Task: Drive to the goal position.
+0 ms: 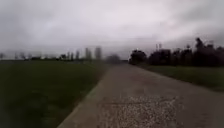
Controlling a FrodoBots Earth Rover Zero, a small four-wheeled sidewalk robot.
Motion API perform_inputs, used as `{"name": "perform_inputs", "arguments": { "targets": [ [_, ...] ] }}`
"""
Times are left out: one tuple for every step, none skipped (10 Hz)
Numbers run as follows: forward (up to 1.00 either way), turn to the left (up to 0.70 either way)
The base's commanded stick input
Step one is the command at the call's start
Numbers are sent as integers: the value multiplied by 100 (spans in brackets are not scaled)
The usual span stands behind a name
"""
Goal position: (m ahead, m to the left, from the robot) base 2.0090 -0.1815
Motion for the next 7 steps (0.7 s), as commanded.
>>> {"name": "perform_inputs", "arguments": {
  "targets": [
    [85, -16],
    [85, -12],
    [85, -9],
    [85, -5],
    [85, -1],
    [85, 0],
    [85, 0]
  ]
}}
